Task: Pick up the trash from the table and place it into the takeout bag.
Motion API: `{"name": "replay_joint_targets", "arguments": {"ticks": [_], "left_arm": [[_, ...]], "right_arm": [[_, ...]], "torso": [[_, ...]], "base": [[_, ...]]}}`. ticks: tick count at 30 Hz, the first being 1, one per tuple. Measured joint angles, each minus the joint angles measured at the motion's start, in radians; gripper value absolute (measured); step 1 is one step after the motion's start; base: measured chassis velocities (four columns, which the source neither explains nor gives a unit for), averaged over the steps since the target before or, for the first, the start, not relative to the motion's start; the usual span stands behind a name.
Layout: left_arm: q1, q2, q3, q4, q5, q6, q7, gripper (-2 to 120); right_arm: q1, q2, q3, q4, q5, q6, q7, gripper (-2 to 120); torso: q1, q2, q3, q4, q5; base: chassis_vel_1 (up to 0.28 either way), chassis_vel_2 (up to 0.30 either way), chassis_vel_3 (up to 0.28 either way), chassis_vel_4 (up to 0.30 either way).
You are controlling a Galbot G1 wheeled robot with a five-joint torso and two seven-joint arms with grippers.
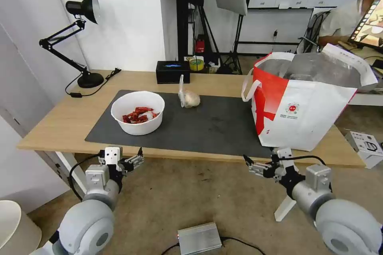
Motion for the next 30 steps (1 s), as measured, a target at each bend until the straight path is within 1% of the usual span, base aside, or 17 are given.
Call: {"name": "replay_joint_targets", "arguments": {"ticks": [12,16,20,21,22,23,25,26,30], "left_arm": [[-0.005,0.01,0.002,0.003,-0.001,-0.001,0.0,100],[-0.009,0.009,0.004,0.005,-0.002,-0.001,0.0,100],[-0.022,0.017,0.011,0.011,-0.008,-0.002,0.0,100],[-0.022,0.017,0.011,0.011,-0.008,-0.002,0.0,100],[-0.033,0.019,0.021,0.015,-0.014,-0.002,0.0,100],[-0.048,0.022,0.033,0.02,-0.02,-0.002,0.0,100],[-0.055,0.023,0.041,0.022,-0.024,-0.002,0.0,100],[-0.055,0.023,0.041,0.022,-0.024,-0.002,0.0,100],[-0.05,0.018,0.042,0.022,-0.024,-0.001,-0.001,100]], "right_arm": [[0.021,0.011,-0.018,-0.018,0.001,0.0,-0.003,100],[0.065,0.012,-0.041,-0.034,0.006,0.027,-0.044,100],[0.186,0.009,-0.09,-0.085,0.03,0.075,-0.156,100],[0.186,0.009,-0.09,-0.085,0.03,0.075,-0.156,100],[0.213,0.006,-0.097,-0.098,0.034,0.082,-0.182,100],[0.247,0.003,-0.108,-0.112,0.039,0.086,-0.207,100],[0.315,-0.002,-0.139,-0.134,0.048,0.086,-0.227,100],[0.315,-0.002,-0.139,-0.134,0.048,0.086,-0.227,100],[0.502,0.004,-0.257,-0.187,0.067,0.078,-0.232,100]], "torso": [[0.0,0.0,0.0,0.0,0.0],[0.0,0.0,0.0,0.0,0.0],[0.0,0.0,0.0,0.0001,0.0],[0.0,0.0,0.0,0.0001,0.0],[0.0,0.0,0.0,0.0007,0.0001],[0.0,0.0,0.0,-0.0001,-0.0001],[0.0,0.0,0.0,-0.0004,-0.0001],[0.0,0.0,0.0,-0.0004,-0.0001],[0.0,0.0,0.0,0.0001,-0.0002]], "base": [[0.0,0.0,0.0,0.0],[0.0,0.0,0.0,0.0],[0.0,0.0,0.0,0.0],[0.0,0.0,0.0,0.0],[0.0,0.0,0.0,0.0],[0.0,0.0,0.0,0.0],[0.0,0.0,0.0,0.0],[0.0,0.0,0.0,0.0],[0.0,0.0,0.0,0.0]]}}
